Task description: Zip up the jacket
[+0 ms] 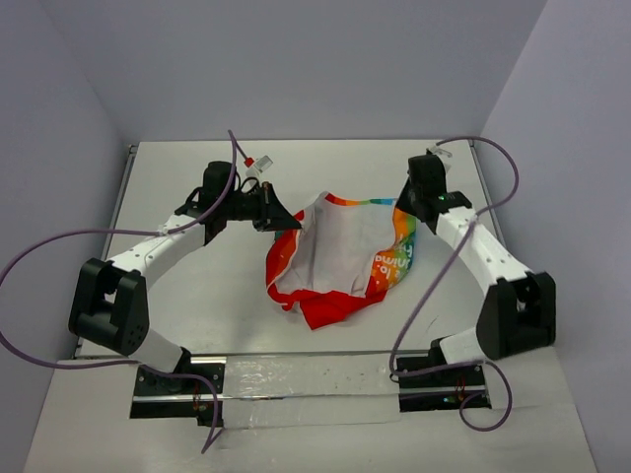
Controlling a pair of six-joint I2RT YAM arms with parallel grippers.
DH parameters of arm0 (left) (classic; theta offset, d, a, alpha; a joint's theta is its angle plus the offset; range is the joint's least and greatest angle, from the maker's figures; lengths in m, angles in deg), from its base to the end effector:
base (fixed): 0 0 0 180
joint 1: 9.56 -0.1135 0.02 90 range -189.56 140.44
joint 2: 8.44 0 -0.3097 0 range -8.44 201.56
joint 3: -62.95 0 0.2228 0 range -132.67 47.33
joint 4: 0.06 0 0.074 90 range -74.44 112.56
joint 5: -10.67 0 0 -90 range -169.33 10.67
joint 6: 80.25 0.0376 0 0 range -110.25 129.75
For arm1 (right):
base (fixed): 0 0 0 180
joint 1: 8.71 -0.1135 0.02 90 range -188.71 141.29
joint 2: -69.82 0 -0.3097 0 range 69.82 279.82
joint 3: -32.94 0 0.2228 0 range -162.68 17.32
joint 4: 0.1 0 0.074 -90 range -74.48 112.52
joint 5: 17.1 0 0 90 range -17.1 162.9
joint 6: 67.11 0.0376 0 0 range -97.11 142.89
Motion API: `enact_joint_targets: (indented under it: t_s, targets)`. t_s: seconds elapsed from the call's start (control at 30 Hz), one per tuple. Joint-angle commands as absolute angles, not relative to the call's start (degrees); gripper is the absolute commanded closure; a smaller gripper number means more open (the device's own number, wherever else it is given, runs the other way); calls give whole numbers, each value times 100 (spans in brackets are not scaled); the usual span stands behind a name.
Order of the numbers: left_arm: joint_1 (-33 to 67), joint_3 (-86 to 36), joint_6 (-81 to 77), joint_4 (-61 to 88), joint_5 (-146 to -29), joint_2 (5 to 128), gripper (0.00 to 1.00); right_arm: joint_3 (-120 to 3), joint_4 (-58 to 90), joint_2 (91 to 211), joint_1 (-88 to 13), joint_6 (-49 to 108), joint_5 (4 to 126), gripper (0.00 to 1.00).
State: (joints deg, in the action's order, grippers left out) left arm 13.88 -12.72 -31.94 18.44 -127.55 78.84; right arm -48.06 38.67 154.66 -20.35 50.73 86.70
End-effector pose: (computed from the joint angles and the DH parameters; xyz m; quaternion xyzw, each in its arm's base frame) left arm 0.2726 -0.1487 0.3283 0.0759 0.8132 -0.5436 0.1935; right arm 0.2915 0.0509 0.3322 0.1759 0.8932 0.0312 0.4127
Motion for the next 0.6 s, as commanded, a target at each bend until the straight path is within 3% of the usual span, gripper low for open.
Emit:
enact_joint_targets:
  t_s: [0.0, 0.27, 0.57]
  targets:
    - [1346, -1499, -3157, 1749, -12775, 7664, 100, -3972, 3865, 14435, -2067, 5016, 8275, 100]
    - [1346, -1481, -3252, 1661, -12784, 7655, 100, -2817, 4442, 12784, -2296, 5138, 7440, 100]
    - [1346, -1481, -3379, 1609, -12740, 7625, 100, -3149, 4199, 13585, -2550, 4814, 7501, 100]
